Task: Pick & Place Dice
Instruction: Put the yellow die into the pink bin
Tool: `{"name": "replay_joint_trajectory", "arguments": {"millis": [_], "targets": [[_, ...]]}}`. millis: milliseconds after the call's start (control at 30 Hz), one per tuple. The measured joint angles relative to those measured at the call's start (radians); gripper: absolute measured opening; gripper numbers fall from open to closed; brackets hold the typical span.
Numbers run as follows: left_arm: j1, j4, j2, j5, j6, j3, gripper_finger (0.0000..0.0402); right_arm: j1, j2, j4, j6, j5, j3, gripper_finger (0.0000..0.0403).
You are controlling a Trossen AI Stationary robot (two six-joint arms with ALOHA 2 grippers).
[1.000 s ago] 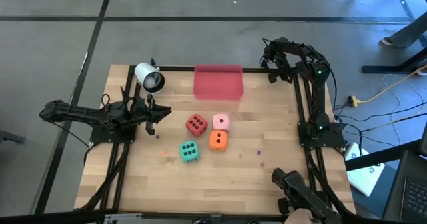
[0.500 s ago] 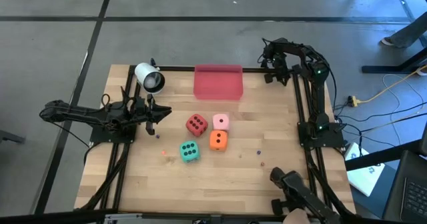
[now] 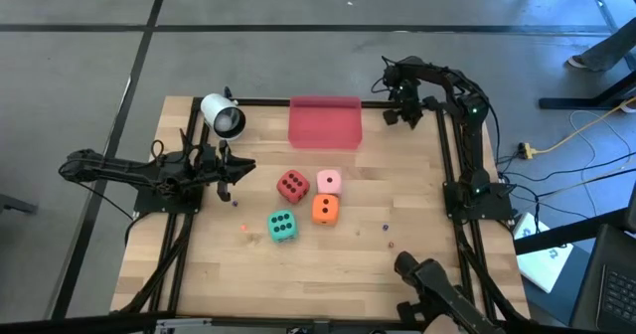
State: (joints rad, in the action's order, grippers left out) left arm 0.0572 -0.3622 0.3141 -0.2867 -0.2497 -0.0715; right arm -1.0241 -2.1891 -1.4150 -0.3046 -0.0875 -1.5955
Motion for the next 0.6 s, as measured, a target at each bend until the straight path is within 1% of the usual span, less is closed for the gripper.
{"name": "replay_joint_trajectory", "arguments": {"millis": [100, 167, 233, 367, 433, 500, 600], "targets": [[0.000, 0.000, 0.000, 0.000, 0.000, 0.000, 0.0061, 0.012, 0.040, -0.039, 0.021, -0.074, -0.028, 0.0015], [0.000, 0.000, 0.000, 0.000, 0.001, 0.000, 0.0061, 0.028, 0.082, -0.030, 0.033, -0.084, -0.035, 0.0020], [0.000, 0.000, 0.000, 0.001, 0.001, 0.000, 0.0061, 0.044, 0.126, -0.001, 0.054, -0.067, -0.039, 0.0024], [0.000, 0.000, 0.000, 0.001, 0.001, 0.000, 0.0061, 0.071, 0.198, 0.078, 0.105, 0.006, -0.038, 0.0039], [0.000, 0.000, 0.000, 0.001, 0.001, 0.000, 0.0061, 0.084, 0.229, 0.107, 0.108, 0.053, -0.038, 0.0056], [0.000, 0.001, 0.000, 0.002, 0.001, 0.000, 0.0061, 0.096, 0.245, 0.138, 0.108, 0.092, -0.038, 0.0082], [0.000, 0.004, 0.000, 0.022, 0.003, 0.000, 0.0061, 0.107, 0.257, 0.147, 0.105, 0.093, -0.038, 0.0133]]}}
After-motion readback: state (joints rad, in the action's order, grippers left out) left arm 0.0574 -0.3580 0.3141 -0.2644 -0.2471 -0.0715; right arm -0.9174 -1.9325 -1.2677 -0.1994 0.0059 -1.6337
